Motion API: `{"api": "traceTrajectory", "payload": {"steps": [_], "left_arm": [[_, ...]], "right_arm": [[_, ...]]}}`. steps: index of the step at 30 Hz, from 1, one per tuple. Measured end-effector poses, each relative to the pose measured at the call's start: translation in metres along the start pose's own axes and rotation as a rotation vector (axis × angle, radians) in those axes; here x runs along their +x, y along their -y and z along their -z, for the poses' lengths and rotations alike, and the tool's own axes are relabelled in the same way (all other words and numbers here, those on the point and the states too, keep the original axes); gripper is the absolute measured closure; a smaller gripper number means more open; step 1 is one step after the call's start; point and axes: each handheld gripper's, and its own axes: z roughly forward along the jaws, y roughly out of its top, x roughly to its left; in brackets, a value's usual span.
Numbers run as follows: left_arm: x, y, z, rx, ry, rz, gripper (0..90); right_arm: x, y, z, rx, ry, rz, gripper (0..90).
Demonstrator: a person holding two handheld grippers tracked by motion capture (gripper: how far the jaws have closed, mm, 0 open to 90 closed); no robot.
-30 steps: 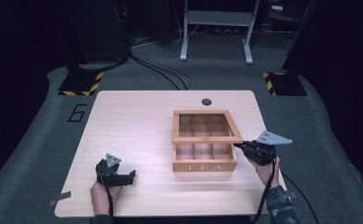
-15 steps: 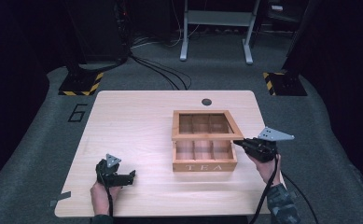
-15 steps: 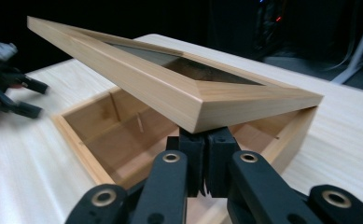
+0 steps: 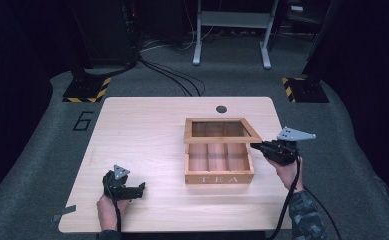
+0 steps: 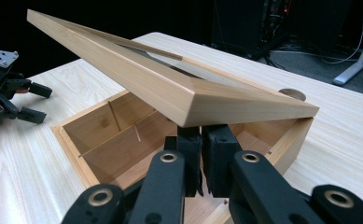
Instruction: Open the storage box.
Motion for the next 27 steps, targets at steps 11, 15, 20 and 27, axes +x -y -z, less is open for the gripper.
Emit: {"api": "traceTrajectory", "payload": {"steps": [11,15,20,27], "left_arm": [[0.0,0.0,0.0,0.003,0.004,0.0,1.5],[0.0,0.0,0.0,0.003,0.004,0.0,1.5],[0.0,0.0,0.0,0.006,0.005,-0.003,1.5],[0.0,0.0,0.0,0.002,0.001,-0.002,1.5]], "right_arm": [[-0.008,-0.021,-0.003,0.0,0.004,0.015,86.0],[-0.011,-0.026,-0.003,-0.002,0.004,0.021,86.0],[-0.013,-0.035,-0.004,-0.007,0.004,0.019,86.0],[-0.017,-0.044,-0.006,-0.014,0.005,0.016,86.0]]}}
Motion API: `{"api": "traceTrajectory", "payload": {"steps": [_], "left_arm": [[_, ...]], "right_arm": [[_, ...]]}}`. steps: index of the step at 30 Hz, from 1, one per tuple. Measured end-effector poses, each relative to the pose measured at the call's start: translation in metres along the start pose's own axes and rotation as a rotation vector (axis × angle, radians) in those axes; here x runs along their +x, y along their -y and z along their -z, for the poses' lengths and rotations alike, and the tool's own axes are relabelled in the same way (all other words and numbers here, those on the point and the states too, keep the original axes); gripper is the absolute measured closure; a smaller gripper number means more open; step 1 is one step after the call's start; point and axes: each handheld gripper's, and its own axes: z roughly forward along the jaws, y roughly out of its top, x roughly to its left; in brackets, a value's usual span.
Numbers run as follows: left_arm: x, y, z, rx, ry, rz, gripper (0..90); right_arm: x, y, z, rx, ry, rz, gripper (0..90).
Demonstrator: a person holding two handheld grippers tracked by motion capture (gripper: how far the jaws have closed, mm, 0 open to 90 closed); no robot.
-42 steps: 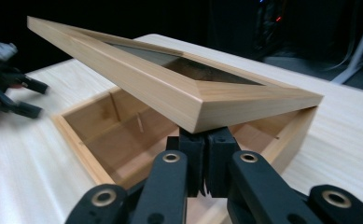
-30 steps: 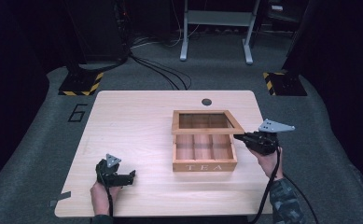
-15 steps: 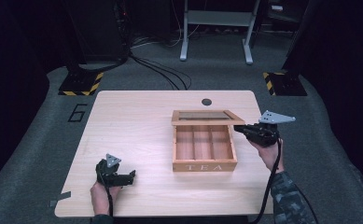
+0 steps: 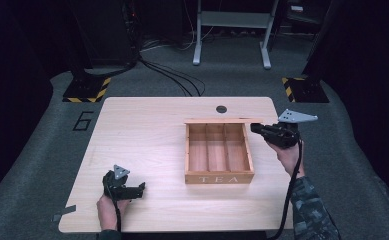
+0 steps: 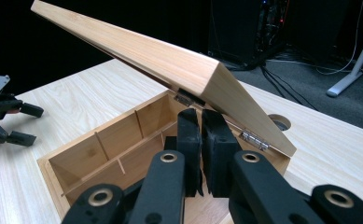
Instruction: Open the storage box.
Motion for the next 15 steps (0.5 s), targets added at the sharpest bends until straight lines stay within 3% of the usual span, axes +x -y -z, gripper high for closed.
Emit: {"api": "traceTrajectory", "payload": {"steps": [15], "left_arm": [[0.0,0.0001,0.0,-0.001,-0.001,-0.001,1.6]], "right_arm": [[-0.0019,-0.005,-0.0013,0.001,0.001,-0.003,85.9]]}}
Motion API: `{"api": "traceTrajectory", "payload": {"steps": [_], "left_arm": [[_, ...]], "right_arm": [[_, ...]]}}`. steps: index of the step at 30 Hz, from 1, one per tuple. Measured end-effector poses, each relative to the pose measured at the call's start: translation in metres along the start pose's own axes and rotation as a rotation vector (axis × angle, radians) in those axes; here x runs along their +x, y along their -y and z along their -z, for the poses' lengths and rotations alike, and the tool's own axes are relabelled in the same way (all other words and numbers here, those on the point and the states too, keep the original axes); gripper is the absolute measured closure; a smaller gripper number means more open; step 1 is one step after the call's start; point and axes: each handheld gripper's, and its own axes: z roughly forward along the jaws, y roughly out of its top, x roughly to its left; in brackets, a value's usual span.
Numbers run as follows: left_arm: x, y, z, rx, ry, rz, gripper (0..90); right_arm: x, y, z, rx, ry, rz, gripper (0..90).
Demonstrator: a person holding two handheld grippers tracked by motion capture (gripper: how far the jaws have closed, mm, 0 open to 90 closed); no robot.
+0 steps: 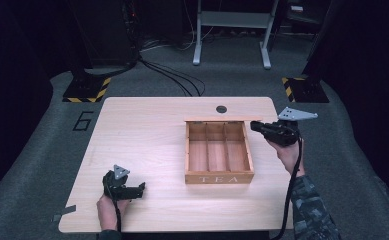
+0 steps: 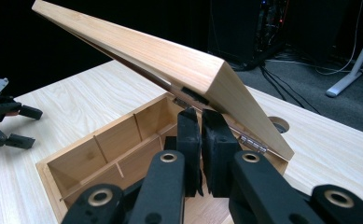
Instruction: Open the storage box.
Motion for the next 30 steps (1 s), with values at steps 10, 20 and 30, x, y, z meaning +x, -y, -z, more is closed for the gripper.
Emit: {"api": "traceTrajectory", "payload": {"steps": [10,20,30], "left_arm": [[-0.0001,0.0,0.0001,0.0,0.001,-0.001,1.6],[-0.0001,0.0,0.0001,0.001,0.0,-0.001,1.6],[0.0,0.0,0.0001,0.001,0.0,-0.002,1.6]], "right_arm": [[-0.0017,-0.0017,-0.0006,-0.004,-0.004,-0.008,85.4],[-0.0016,-0.0019,-0.0006,-0.004,-0.004,-0.009,85.5],[-0.0009,-0.0021,0.0004,-0.017,-0.011,-0.008,85.5]]}}
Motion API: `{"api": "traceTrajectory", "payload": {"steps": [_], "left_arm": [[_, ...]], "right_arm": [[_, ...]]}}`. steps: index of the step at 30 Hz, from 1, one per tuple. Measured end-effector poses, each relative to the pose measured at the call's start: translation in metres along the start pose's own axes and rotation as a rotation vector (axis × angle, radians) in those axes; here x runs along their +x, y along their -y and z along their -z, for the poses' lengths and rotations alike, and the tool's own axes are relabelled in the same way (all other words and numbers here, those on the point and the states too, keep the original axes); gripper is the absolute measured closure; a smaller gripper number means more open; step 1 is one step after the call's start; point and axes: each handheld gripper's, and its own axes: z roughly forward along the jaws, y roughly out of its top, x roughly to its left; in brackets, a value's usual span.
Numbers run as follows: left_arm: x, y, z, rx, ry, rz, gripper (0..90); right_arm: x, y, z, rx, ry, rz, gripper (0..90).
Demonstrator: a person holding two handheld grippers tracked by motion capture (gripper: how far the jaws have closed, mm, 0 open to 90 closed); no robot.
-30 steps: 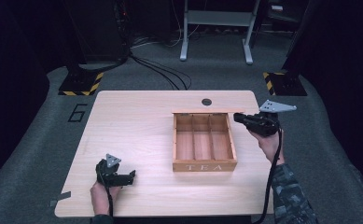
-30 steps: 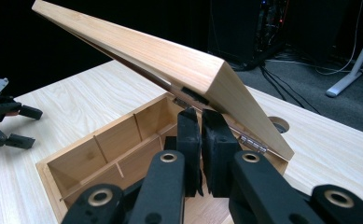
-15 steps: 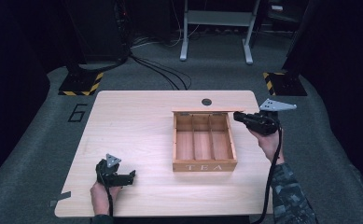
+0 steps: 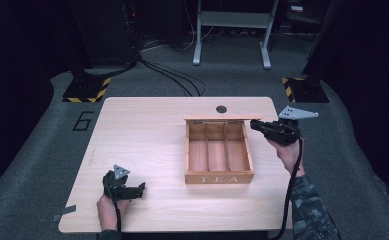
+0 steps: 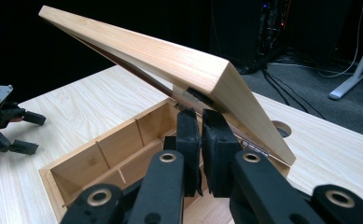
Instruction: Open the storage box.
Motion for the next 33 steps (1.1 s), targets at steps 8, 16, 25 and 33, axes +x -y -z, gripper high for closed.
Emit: {"api": "traceTrajectory", "payload": {"steps": [8,16,25,33], "left_arm": [[-0.0001,0.0,0.0,0.0,0.0,0.001,1.6],[-0.0001,0.0001,0.0,-0.001,0.002,0.0,1.9],[-0.0001,0.0,0.0,-0.001,0.002,0.0,1.9],[-0.0001,0.0001,0.0,-0.002,0.002,0.0,1.9]], "right_arm": [[0.0,-0.0001,0.0004,0.0,-0.003,-0.001,85.4],[0.0031,-0.0015,0.0012,-0.009,-0.007,0.008,85.4],[0.0048,-0.0032,0.0019,-0.015,-0.009,0.016,85.5],[0.0051,-0.0033,0.0024,-0.015,-0.005,0.013,85.7]]}}
